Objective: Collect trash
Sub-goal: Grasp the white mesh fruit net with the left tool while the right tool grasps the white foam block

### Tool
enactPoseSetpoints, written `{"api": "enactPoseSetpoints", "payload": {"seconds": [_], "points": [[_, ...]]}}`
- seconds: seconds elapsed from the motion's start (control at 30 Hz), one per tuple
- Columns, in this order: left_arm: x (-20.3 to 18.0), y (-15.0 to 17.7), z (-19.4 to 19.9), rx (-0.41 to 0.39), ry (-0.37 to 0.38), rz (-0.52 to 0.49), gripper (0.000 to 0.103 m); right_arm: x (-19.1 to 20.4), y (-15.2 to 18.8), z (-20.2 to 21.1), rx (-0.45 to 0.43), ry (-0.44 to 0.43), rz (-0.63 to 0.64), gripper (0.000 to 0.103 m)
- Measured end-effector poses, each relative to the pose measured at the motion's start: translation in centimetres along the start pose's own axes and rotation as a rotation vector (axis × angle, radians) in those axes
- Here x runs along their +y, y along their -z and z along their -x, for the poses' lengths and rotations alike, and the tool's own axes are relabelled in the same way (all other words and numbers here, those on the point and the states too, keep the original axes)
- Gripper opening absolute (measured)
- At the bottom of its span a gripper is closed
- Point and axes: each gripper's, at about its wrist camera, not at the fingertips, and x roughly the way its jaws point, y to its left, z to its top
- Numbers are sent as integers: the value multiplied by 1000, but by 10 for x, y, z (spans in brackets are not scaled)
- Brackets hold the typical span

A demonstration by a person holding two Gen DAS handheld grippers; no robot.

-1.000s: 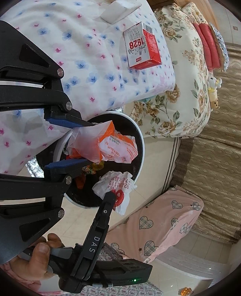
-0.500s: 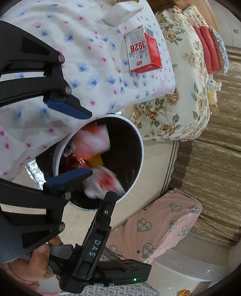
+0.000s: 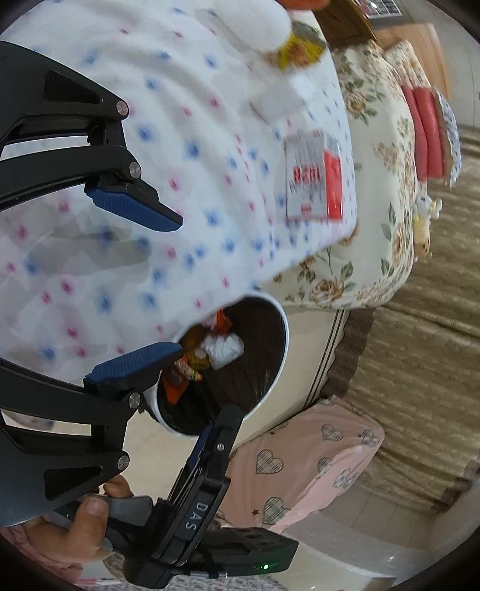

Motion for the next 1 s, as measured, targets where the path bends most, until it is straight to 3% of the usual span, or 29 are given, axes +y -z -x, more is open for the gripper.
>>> {"api": "enactPoseSetpoints", "payload": {"seconds": [0.27, 0.5, 1.0], "points": [[39, 13, 24, -25, -48, 76, 64, 42, 13, -11, 28, -43, 71, 74], [76, 21, 43, -50, -90, 145, 64, 76, 21, -25, 59, -73, 147, 84], [128, 31, 59, -66, -160, 241, 64, 125, 30, -54, 99, -120, 235, 84]]}}
